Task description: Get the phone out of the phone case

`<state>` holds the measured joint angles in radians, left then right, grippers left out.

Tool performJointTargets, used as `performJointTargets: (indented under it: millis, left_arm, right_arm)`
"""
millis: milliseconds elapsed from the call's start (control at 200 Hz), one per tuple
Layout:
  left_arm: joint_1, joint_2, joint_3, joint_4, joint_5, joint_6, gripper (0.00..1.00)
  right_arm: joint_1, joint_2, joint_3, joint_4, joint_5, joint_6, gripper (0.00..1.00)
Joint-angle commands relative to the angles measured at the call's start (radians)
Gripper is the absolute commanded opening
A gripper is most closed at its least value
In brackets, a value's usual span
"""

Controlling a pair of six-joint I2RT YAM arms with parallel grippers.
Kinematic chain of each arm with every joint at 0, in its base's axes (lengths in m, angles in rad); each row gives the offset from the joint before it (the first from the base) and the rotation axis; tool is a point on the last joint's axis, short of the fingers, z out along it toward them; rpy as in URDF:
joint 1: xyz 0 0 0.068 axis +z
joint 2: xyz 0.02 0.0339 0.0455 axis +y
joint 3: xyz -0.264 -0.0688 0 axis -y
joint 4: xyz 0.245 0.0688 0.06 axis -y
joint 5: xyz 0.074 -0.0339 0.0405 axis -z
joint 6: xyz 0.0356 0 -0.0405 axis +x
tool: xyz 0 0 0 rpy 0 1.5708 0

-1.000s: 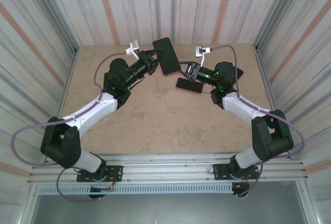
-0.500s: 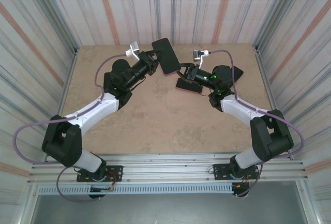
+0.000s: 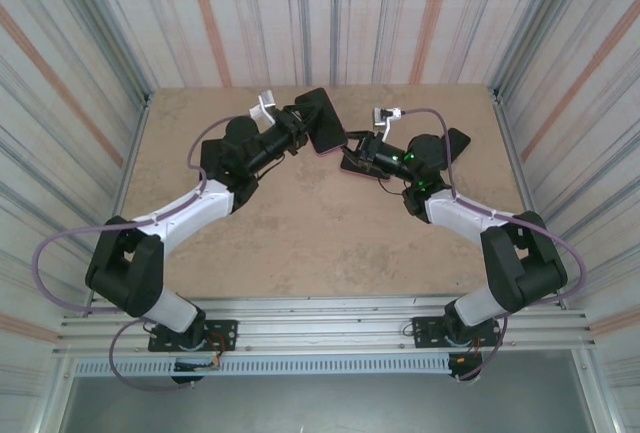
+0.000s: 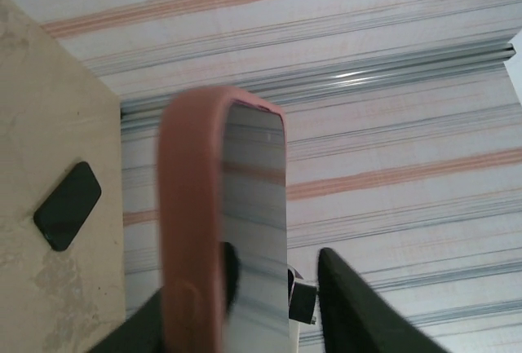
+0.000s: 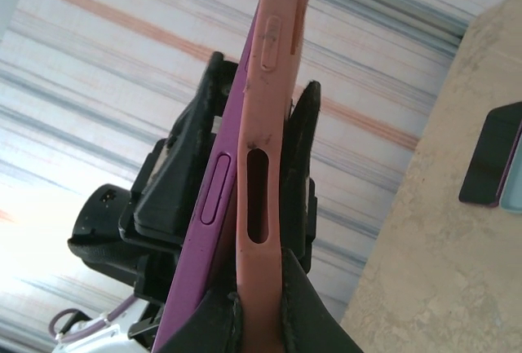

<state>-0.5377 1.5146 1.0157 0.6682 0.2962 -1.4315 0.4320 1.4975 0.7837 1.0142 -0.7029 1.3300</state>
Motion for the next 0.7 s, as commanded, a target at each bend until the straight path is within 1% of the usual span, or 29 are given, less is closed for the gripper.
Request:
performJointTargets:
  millis: [0, 45, 70, 135, 296, 426, 581, 696]
  left_arm:
    - [0.002, -0.002, -0.007, -0.022, 0.025, -0.002, 0.51]
    - [0.005, -0.002, 0.0, -0.064, 0.036, -0.003, 0.64]
    - [0.005, -0.005, 0.005, -0.093, 0.038, -0.002, 0.69]
    - [0.0, -0.014, 0.009, -0.144, 0.034, 0.017, 0.73]
    - [-0.007, -0.035, -0.02, -0.153, 0.029, 0.01, 0.77]
    - [-0.03, -0.073, -0.065, -0.145, 0.01, -0.015, 0.79]
    - [-0.078, -0.138, -0.122, -0.145, -0.051, -0.035, 0.78]
    - [-0.113, -0.177, -0.142, -0.155, -0.103, -0.05, 0.75]
  right_arm:
    - [0.003, -0.035, -0.011, 0.049, 0.059, 0.035, 0.0]
    - [0.001, -0.032, -0.016, 0.054, 0.074, 0.041, 0.0]
    - [0.001, -0.031, -0.018, 0.059, 0.082, 0.044, 0.0]
    - [0.001, -0.026, -0.02, 0.063, 0.096, 0.041, 0.0]
    - [-0.005, -0.018, -0.026, 0.072, 0.148, 0.02, 0.0]
    - [-0.009, -0.006, -0.022, 0.077, 0.201, -0.004, 0.0]
    - [-0.007, 0.007, -0.012, 0.067, 0.256, -0.056, 0.0]
    - [0.0, 0.011, -0.005, 0.056, 0.284, -0.084, 0.0]
